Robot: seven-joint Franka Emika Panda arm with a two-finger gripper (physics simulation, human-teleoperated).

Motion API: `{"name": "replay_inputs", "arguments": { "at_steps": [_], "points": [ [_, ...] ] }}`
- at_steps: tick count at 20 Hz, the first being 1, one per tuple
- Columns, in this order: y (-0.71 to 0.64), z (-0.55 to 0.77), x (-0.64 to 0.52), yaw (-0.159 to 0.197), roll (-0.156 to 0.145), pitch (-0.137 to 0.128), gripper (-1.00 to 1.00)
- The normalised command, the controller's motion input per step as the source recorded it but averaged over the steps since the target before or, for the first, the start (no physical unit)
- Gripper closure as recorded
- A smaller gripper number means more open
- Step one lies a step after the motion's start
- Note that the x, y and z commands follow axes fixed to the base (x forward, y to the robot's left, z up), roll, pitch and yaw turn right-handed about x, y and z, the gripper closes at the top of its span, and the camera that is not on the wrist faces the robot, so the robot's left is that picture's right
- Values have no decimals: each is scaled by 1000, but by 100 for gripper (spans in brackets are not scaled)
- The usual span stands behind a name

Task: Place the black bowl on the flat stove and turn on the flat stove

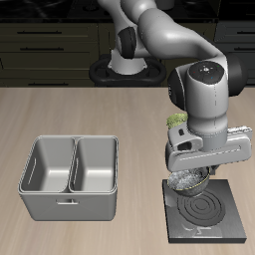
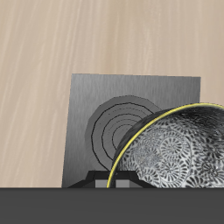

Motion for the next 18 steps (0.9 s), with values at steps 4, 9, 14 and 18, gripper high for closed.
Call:
{"name": "replay_inputs", "arguments": {
  "at_steps": [4, 9, 14, 18],
  "points": [
    [0, -233, 171, 28, -8, 31, 100],
    [-78, -259, 129, 23, -7, 27, 100],
    [9, -269, 19, 26, 2, 32, 100],
    [7, -9, -109, -24, 9, 15, -100]
  ]
}}
